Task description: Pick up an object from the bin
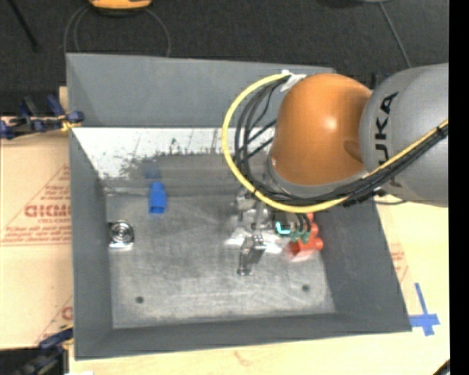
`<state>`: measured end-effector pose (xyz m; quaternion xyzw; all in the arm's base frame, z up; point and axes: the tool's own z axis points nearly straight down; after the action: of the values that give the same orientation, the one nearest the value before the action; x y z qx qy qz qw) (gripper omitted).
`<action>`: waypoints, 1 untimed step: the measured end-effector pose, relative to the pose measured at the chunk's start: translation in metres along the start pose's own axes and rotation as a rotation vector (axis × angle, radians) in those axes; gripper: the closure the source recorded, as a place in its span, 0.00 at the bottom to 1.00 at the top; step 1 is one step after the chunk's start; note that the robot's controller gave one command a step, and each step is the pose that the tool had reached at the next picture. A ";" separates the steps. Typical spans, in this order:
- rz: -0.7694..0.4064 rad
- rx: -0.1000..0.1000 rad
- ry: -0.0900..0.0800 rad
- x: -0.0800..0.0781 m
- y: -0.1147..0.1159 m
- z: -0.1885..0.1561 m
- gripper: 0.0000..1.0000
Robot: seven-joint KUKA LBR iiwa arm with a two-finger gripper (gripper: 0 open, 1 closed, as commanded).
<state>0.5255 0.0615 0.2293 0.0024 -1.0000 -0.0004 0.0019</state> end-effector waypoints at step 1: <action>0.006 0.004 -0.003 -0.043 -0.060 0.054 0.00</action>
Offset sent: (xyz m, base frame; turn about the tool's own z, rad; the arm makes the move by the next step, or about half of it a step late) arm 0.0421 -0.0548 -0.0517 -0.0002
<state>0.5686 0.0015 0.1748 -0.0006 -1.0000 0.0015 0.0003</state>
